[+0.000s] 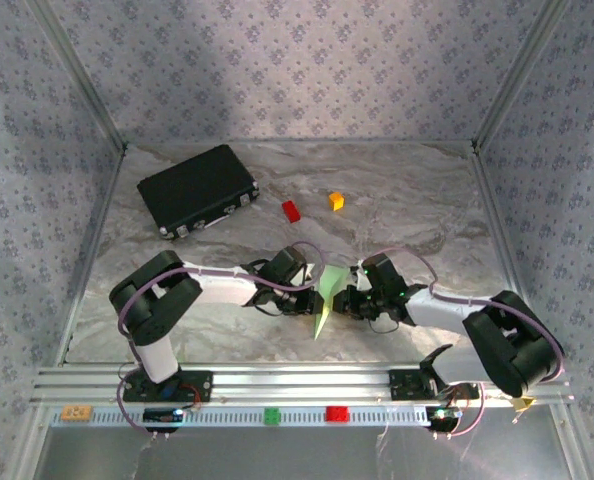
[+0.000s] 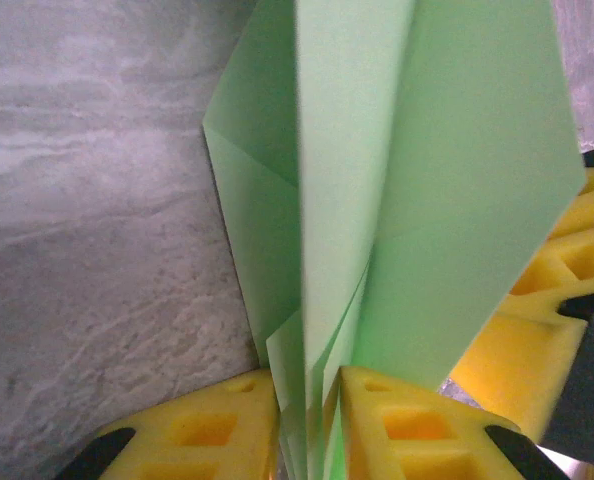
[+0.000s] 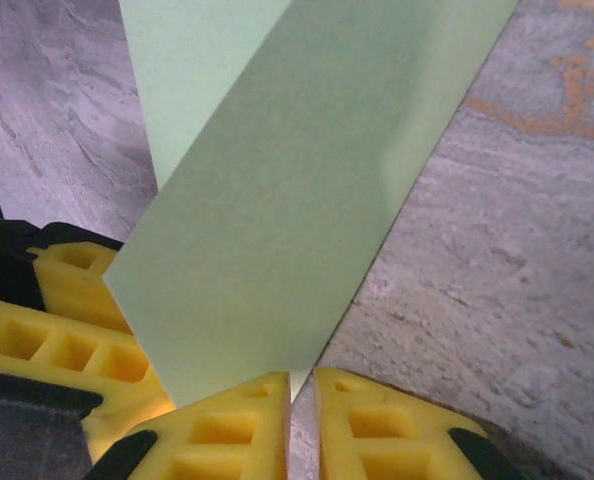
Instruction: Fold a paper plane with a square sheet of paper (pick it up from the middle)
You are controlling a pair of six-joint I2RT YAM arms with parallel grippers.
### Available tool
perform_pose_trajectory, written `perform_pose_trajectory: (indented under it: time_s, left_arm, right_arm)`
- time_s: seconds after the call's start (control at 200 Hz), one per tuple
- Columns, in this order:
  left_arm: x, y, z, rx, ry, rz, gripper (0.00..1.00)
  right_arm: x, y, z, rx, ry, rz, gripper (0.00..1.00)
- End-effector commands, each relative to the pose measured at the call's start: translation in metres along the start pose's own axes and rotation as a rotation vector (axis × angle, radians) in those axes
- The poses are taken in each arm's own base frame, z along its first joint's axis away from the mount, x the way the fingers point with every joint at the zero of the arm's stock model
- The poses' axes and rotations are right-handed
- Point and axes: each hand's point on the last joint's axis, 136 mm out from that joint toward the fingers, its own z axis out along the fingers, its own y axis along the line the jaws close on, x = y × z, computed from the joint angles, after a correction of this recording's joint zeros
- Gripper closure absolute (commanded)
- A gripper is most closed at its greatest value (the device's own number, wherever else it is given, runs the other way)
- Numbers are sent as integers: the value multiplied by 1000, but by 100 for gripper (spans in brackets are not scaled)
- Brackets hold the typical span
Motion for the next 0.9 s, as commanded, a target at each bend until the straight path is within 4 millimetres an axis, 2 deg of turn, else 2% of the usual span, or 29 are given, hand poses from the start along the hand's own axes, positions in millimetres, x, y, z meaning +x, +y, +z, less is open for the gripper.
perform_pose_trajectory:
  time_s: [0.0, 0.555, 0.69, 0.895]
  left_arm:
    - [-1, -11, 4, 36, 15, 31, 79]
    - [-2, -19, 3, 58, 1, 38, 86]
    - [-2, -20, 3, 57, 1, 43, 91]
    - [-7, -22, -10, -6, -43, 66, 94]
  right_arm:
    - [2, 5, 3, -18, 16, 6, 87]
    - [3, 2, 5, -15, 19, 18, 88]
    - [2, 2, 5, -18, 17, 17, 89]
    - [-5, 2, -7, 0, -29, 18, 89]
